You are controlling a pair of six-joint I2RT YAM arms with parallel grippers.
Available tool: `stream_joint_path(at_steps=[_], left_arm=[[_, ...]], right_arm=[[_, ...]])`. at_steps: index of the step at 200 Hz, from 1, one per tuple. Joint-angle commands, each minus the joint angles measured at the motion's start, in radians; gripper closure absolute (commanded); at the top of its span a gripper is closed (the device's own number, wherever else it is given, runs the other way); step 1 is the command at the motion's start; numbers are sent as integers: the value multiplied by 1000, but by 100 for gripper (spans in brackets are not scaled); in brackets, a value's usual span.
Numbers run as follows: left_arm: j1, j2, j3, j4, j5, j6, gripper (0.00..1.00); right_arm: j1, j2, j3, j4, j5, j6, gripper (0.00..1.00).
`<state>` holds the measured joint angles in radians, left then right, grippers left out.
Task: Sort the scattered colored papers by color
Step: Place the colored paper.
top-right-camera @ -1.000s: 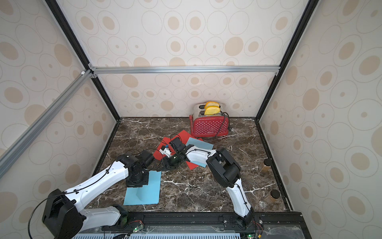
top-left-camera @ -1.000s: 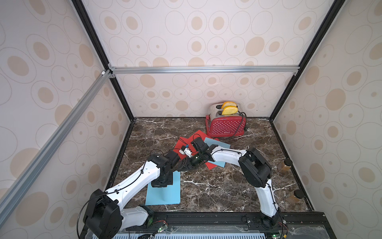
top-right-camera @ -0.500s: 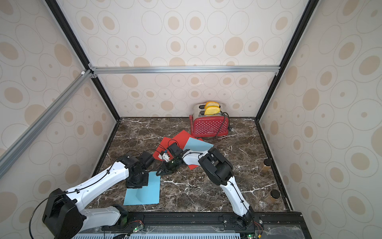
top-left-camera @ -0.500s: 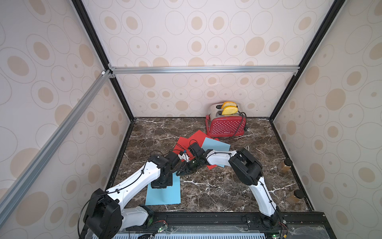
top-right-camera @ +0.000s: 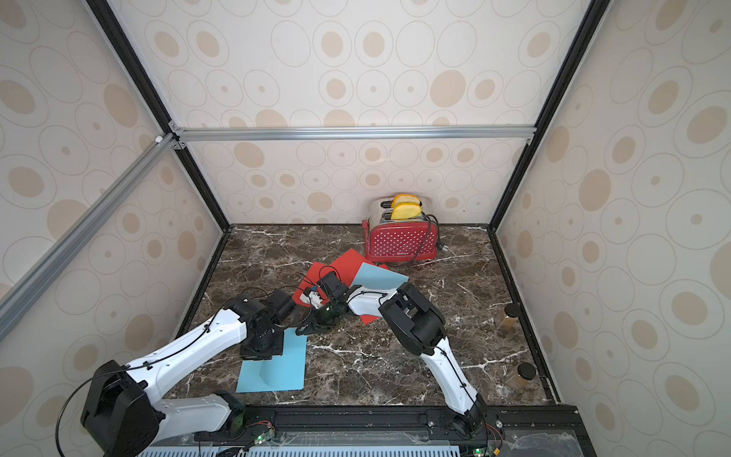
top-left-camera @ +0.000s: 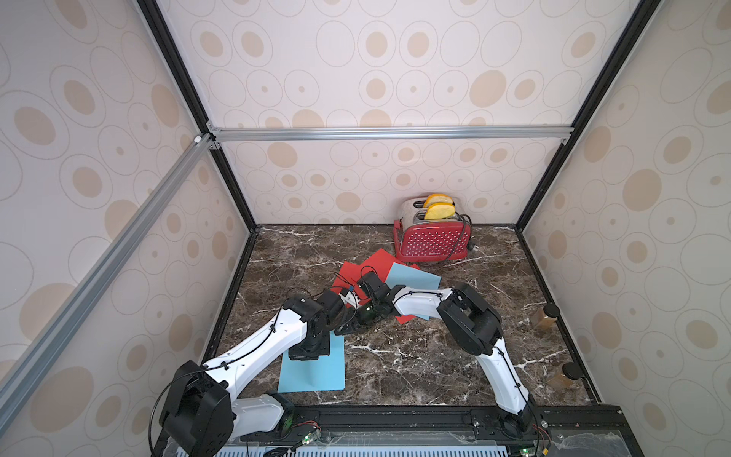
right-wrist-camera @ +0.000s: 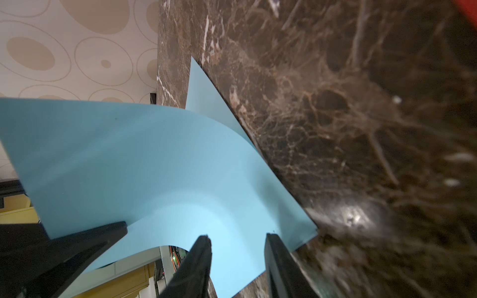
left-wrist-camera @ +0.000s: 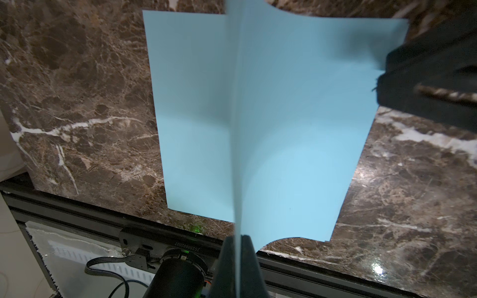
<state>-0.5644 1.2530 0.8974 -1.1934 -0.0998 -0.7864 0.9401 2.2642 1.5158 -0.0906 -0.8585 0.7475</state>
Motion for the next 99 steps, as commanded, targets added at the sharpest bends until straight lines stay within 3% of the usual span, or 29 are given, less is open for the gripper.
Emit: stream_joint_path(at_steps=[1,99], left_arm=[[5,-17,-2,-36,-18,-20,100],[5,-4,1,-43,-31,-28,100]], right_arm=[[16,32,30,-27,1,-16,60],[16,41,9,-44,7,-17,59]])
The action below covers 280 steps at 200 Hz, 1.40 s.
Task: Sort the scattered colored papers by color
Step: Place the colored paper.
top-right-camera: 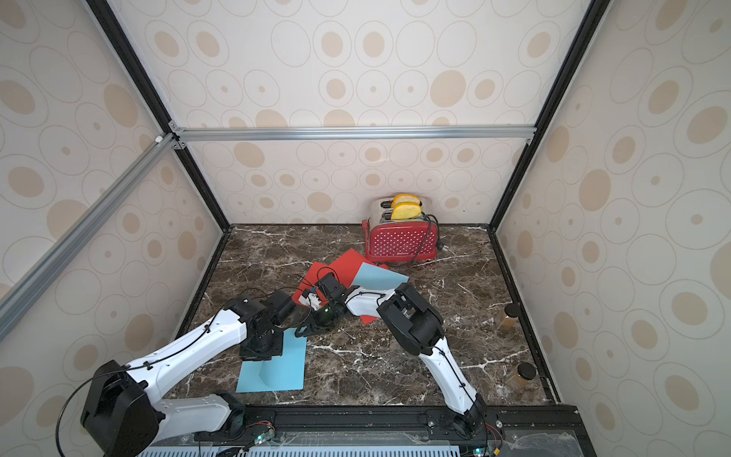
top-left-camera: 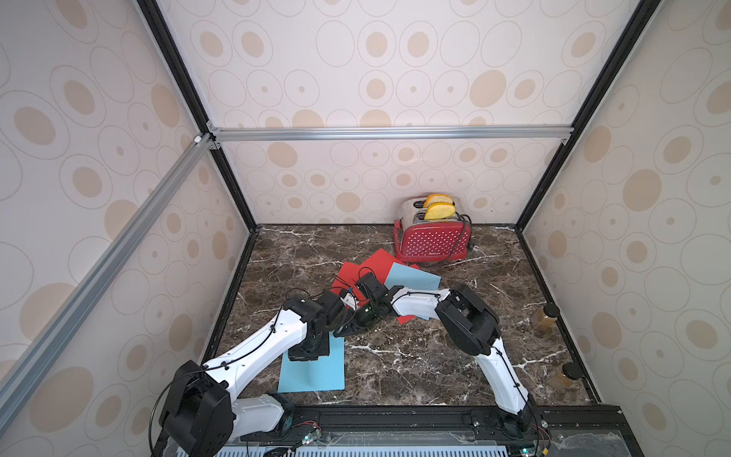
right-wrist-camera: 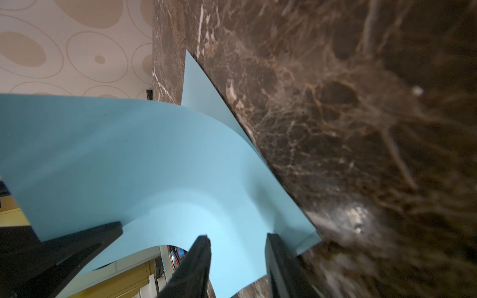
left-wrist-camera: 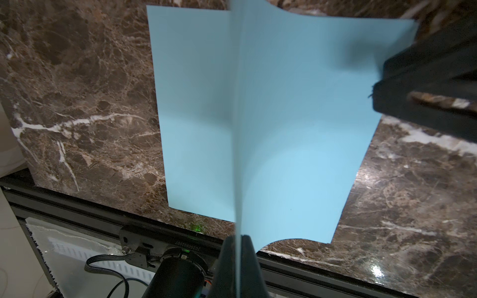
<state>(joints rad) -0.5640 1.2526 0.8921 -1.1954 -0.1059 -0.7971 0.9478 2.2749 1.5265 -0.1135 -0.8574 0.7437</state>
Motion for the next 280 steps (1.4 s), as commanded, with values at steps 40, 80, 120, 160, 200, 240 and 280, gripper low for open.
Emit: stream_joint_path(at_steps=[40,80,120,160,200,240,280], left_arm=[[5,-4,9,-43,-31,-19,98],[5,10,23,-59,-44,-19,68],[4,34,83,-134,-103,-25,44],[5,94,269,-345,-314,-73,42],[4,42,329,-282,-345,-70,40],[4,-60,259,-62,-194,-18,37],[4,-162,246,171,-128,49,55]], right_arm=[[9,33,-2,-27,6,-12,59],[8,43,8,-34,8,-12,59],[9,49,10,-35,9,-9,58],[9,55,15,-39,13,-6,58],[6,49,18,-57,24,-15,58],[2,22,17,-88,36,-36,57],[-33,-66,131,-269,23,-90,56]])
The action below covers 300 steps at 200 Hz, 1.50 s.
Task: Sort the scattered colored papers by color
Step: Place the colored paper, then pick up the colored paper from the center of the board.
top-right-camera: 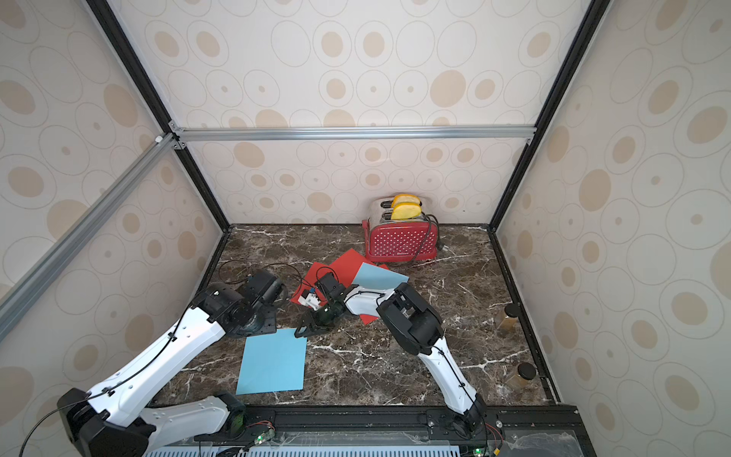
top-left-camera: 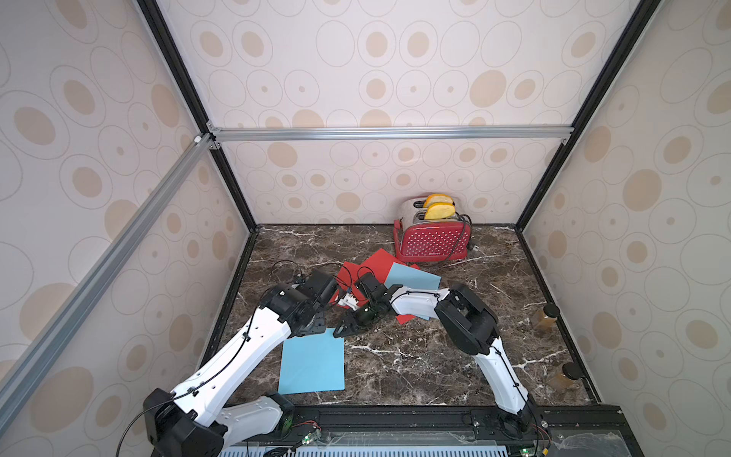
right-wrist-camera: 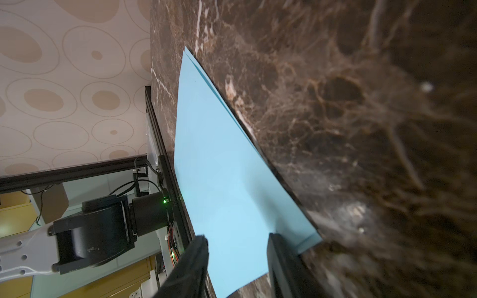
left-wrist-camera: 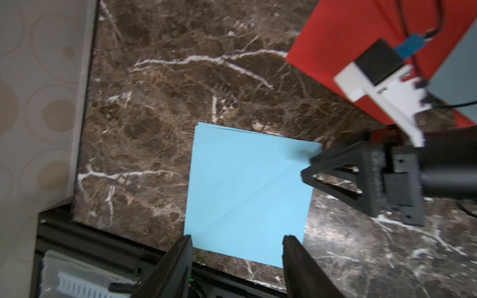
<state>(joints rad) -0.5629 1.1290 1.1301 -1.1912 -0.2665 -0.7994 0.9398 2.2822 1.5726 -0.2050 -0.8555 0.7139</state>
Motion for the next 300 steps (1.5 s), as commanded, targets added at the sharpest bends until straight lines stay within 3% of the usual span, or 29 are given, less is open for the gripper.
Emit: stream_joint_path(at_steps=[1,29,72,103,129,200,300], left_arm=[[3,-37,9,168,32,52,55],[4,57,39,207,58,81,56],[3,169,37,455,222,112,54],[4,313,35,665,396,118,53],[0,473,105,688,435,111,50],[-48,838,380,620,369,147,51],[-57,957,431,609,345,166,50]], right_arm=[[-26,-75,89,-184,21,-63,56],[-103,-142,123,-304,37,-121,55],[-357,-168,141,-622,224,-384,56],[-506,-169,141,-666,335,-503,56],[-592,-152,133,-643,342,-529,56],[-659,-72,168,-652,378,-570,55],[-713,-34,115,-588,354,-551,55]])
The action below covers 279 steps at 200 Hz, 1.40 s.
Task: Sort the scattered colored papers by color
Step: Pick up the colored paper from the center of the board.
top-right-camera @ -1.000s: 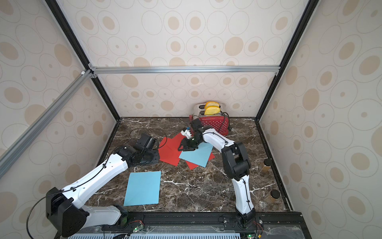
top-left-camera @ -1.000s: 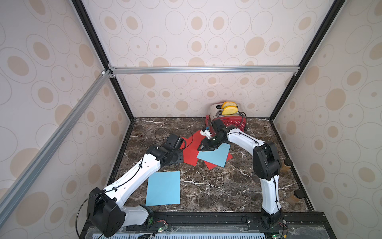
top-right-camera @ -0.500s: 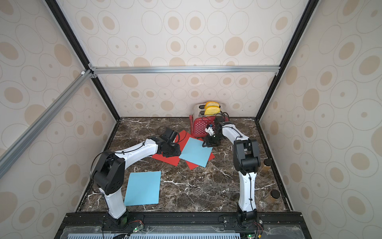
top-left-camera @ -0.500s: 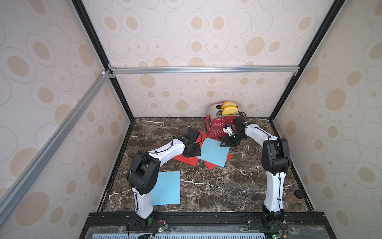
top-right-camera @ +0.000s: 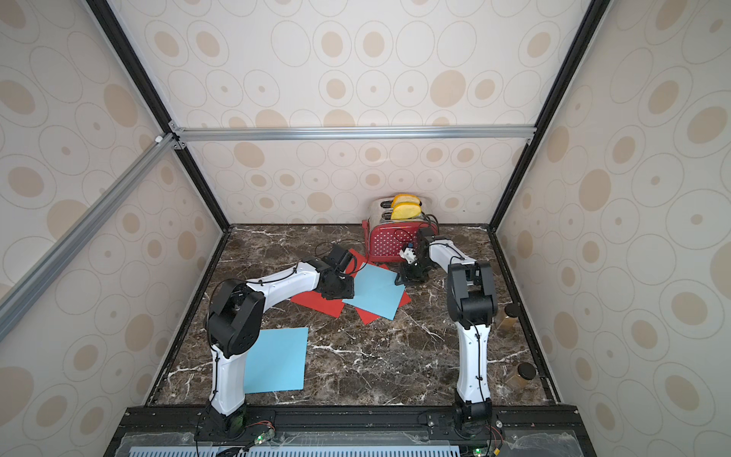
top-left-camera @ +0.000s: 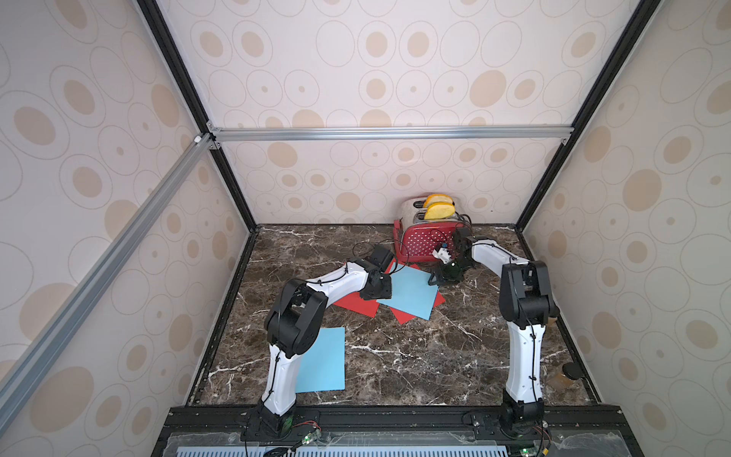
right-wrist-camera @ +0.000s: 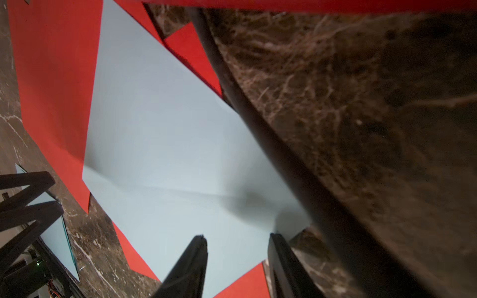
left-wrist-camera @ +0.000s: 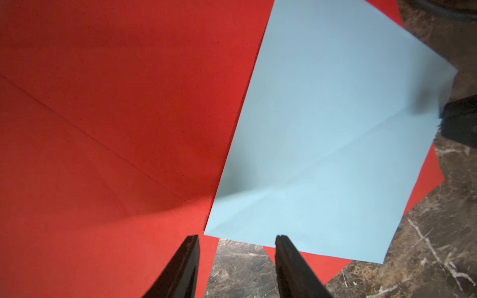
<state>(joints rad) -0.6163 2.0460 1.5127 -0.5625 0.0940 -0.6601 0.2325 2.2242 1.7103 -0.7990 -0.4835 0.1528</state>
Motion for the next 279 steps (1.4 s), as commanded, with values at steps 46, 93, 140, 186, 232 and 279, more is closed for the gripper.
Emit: stream_joint_path(at_steps=[46,93,140,186,232,279], left_arm=[[-5,104,92,-14,-16,41,49],[-9,157,139,-45,0,60,49],[-11,113,76,23,103,31,49],[-5,62,13,222,323,57,51],[47,3,-34,241,376,139,50],[105,-8,-67,309,411,209,49]], right_arm=[[-23,20,-52,36,-56,27,55],[-31,16,-71,48,-63,34,55],[-36,15,-82,59,-73,38,55],[-36,22,-87,64,-83,43,55],[-36,20,-92,66,-88,43,55],[-36,21,-110,76,-100,48,55]])
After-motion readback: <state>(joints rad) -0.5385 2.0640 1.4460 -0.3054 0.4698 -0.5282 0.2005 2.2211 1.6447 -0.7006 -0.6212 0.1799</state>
